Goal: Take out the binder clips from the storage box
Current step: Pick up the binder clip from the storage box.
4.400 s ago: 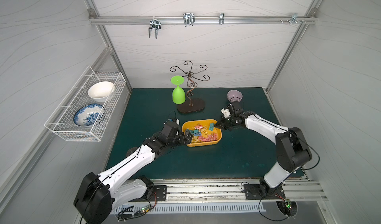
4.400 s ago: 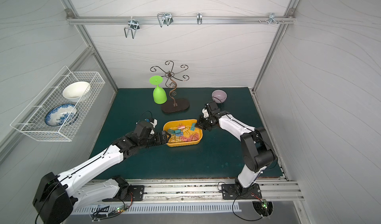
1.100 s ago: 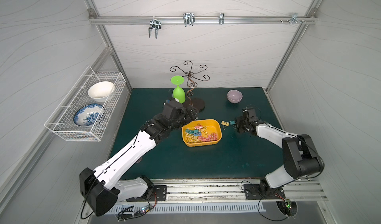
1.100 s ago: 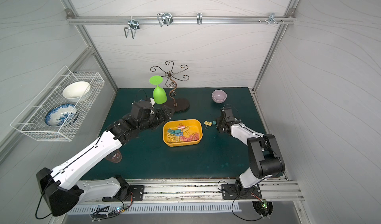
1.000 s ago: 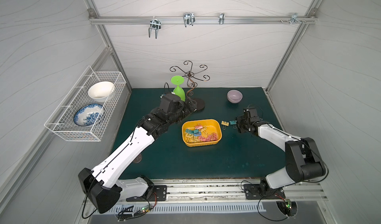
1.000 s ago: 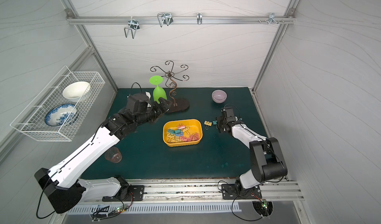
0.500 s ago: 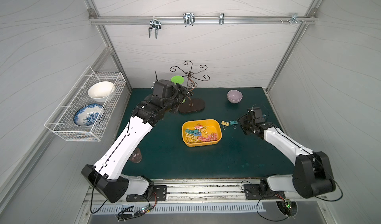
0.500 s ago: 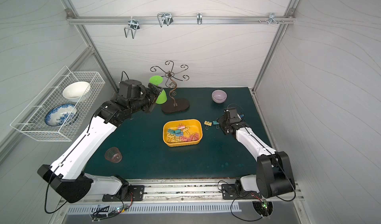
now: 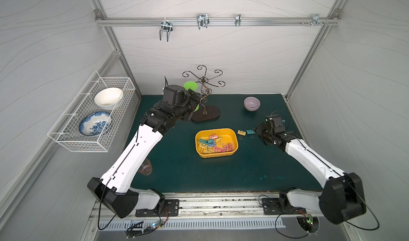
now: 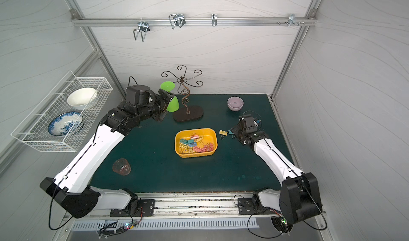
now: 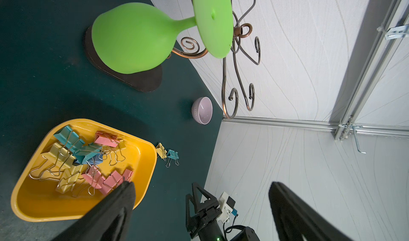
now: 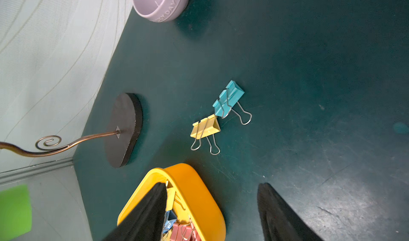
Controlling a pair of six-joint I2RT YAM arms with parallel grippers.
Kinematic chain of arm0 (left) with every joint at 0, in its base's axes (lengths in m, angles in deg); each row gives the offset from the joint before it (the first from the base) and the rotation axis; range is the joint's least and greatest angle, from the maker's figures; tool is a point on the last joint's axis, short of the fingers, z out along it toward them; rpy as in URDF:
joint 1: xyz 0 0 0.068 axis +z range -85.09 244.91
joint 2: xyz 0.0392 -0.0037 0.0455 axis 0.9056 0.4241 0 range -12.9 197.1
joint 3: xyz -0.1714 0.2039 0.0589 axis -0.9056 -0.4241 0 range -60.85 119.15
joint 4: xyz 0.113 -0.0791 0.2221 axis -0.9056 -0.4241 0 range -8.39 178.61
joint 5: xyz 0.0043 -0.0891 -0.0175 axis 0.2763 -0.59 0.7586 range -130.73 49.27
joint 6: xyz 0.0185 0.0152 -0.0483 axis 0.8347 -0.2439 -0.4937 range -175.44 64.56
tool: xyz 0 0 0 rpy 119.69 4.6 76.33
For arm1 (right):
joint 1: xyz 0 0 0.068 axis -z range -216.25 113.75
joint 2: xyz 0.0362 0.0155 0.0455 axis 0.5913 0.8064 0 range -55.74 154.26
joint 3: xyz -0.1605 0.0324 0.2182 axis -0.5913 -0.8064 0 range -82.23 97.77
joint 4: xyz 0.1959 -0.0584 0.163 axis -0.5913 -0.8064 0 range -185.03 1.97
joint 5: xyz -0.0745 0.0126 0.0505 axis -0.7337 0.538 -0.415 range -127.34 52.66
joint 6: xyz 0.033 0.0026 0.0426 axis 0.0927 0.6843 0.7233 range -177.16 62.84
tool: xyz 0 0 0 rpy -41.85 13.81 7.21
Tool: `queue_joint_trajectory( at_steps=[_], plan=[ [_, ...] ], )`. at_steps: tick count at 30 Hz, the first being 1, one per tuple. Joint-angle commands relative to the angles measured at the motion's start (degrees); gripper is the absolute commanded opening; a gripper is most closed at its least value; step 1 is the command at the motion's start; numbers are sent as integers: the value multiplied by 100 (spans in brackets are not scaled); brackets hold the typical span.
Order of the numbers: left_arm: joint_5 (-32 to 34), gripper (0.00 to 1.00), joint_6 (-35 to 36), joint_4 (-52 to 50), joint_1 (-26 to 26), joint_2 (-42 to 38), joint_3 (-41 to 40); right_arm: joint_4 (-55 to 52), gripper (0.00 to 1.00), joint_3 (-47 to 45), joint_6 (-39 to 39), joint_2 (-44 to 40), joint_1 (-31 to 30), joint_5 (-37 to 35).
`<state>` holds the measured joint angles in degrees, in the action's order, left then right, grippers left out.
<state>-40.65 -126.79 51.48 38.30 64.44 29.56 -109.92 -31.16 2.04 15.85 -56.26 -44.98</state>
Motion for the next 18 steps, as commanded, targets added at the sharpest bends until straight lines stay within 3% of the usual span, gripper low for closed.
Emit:
queue_joint_trajectory(
  at_steps=[1,12,18],
  plan=[
    [-14,99,193,426,32,-245,-305,-307,68,175,-220,-47,-187,-100],
    [256,99,1810,821,43,-1238,-2904,-433,56,743,19,911,-1416,33],
    [69,99,2266,918,51,-1676,-3826,-1031,46,1363,-933,1825,-2003,-11]
  ],
)
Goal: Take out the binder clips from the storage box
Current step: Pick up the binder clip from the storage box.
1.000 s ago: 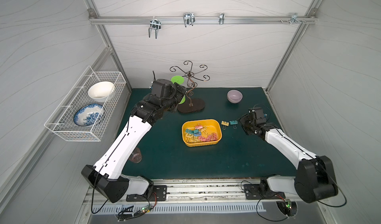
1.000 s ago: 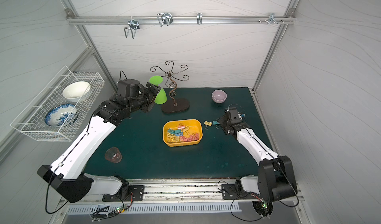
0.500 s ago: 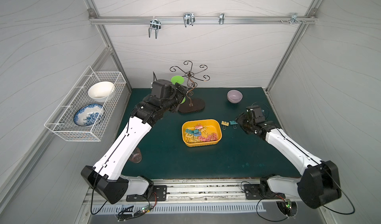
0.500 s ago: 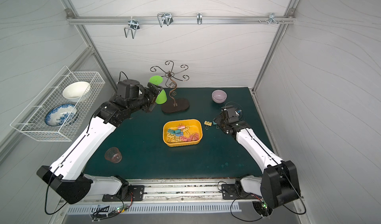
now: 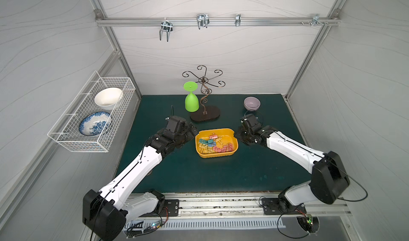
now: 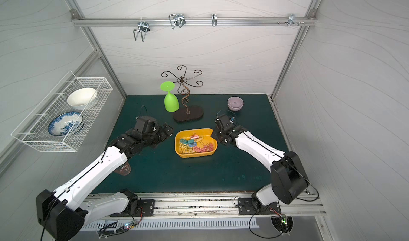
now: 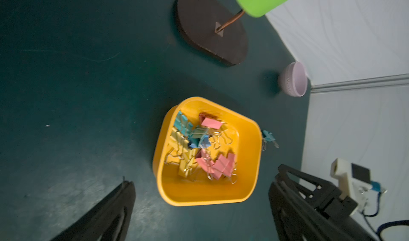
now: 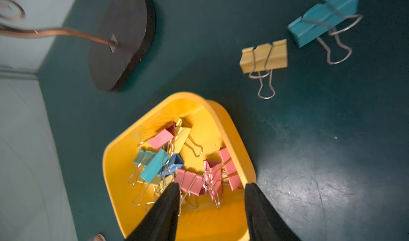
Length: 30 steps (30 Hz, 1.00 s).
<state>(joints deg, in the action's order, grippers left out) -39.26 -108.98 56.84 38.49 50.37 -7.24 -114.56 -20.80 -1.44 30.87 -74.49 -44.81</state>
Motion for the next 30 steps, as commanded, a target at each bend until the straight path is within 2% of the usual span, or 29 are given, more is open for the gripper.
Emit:
queue_joint_trajectory(
  at_steps=[1,6,13,17,23,27,30],
  plan=[
    [-114,99,534,414,31,-346,-270,-776,45,488,-730,482,-222,-3],
    [-122,99,675,467,31,-746,-849,-1563,38,1141,-1447,1197,-385,-107],
    [74,99,900,240,31,-956,-1027,-1876,39,1693,-2070,1852,-491,347],
    [74,99,935,158,31,-895,-1018,-2140,39,2055,-2241,2214,-566,199],
    [-42,99,1036,138,31,-860,-984,-2423,23,2346,-2337,2517,-580,-85],
    [154,99,1052,-48,31,-957,-909,-2583,22,2458,-2329,2528,-618,-258],
    [230,99,1074,-27,31,-1134,-952,-2655,16,2487,-2295,2448,-658,-513]
  ],
)
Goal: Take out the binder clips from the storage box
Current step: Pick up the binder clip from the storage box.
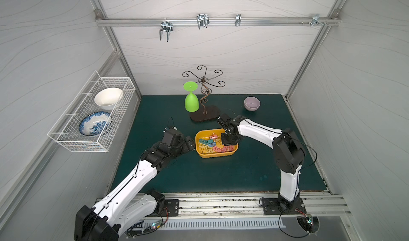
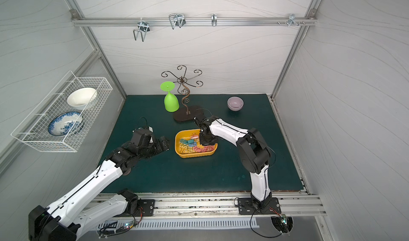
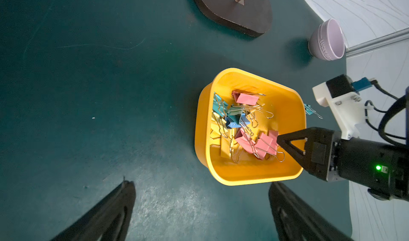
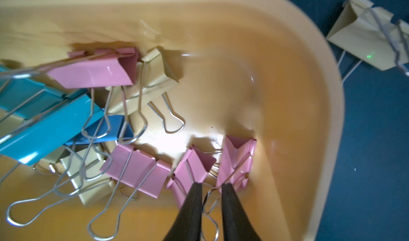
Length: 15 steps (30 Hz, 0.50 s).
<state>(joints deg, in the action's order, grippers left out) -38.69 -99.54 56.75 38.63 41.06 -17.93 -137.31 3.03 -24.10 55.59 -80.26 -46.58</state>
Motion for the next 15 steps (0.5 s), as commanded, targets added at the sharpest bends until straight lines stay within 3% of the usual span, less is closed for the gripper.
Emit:
queue_joint_trajectory(
  at_steps=[1,7,15],
  plan=[
    [186,99,127,-1,18,-264,96,-388,14,118,-35,-70,-106,-461],
    [122,99,113,9,18,-455,68,-640,1,551,-286,-147,-144,-1250],
    [-25,99,82,-62,18,-550,56,-795,0,890,-451,-487,-144,-1826]
  ],
)
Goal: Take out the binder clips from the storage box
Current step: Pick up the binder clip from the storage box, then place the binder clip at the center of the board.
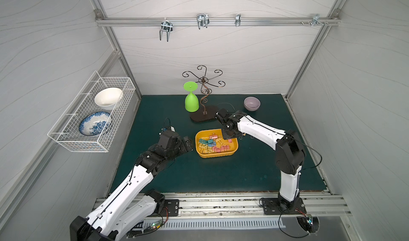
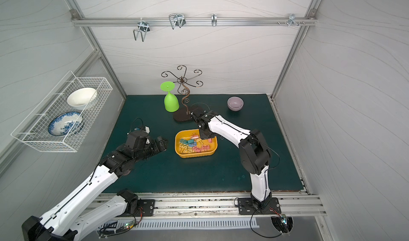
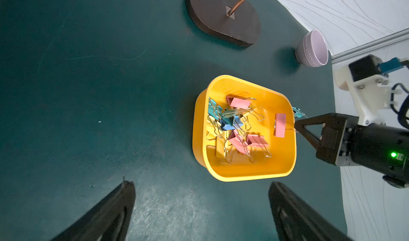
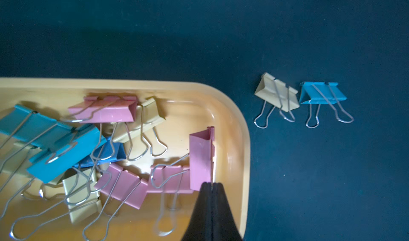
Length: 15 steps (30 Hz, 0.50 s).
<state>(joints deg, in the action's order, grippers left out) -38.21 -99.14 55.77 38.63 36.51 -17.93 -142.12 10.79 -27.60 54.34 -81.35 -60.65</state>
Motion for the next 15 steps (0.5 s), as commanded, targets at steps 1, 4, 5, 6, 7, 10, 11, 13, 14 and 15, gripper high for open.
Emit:
queue_joint_trajectory(
  at_steps=[1,4,5,6,7,10,11,13,14,15],
  plan=[
    [-100,99,38,69,18,-113,36,-285,0,60,-70,-492,-34,-498],
    [-242,99,55,216,18,-155,-36,-65,0,-240,16,-928,-30,-709],
    [-325,99,78,284,18,-164,-59,-30,0,-316,78,-1066,-25,-759],
    [-463,99,122,385,18,-168,-85,51,0,-452,174,-1250,-9,-809],
    [-615,99,146,494,18,-160,-114,189,0,-677,317,-1499,26,-850],
    [-1070,99,214,856,18,-97,-193,645,0,-1498,948,-2274,319,-672],
    [-1209,99,197,975,18,-45,-219,810,0,-1859,1305,-2588,503,-446],
    [-1538,99,212,1163,9,86,-231,1203,0,-2576,1866,-3142,1055,245],
    [-1692,99,217,1240,5,177,-231,1453,0,-2983,2132,-3420,1298,690],
    [-1813,99,226,1285,-15,274,-218,1789,0,-3386,2342,-3662,1573,1141]
  ],
)
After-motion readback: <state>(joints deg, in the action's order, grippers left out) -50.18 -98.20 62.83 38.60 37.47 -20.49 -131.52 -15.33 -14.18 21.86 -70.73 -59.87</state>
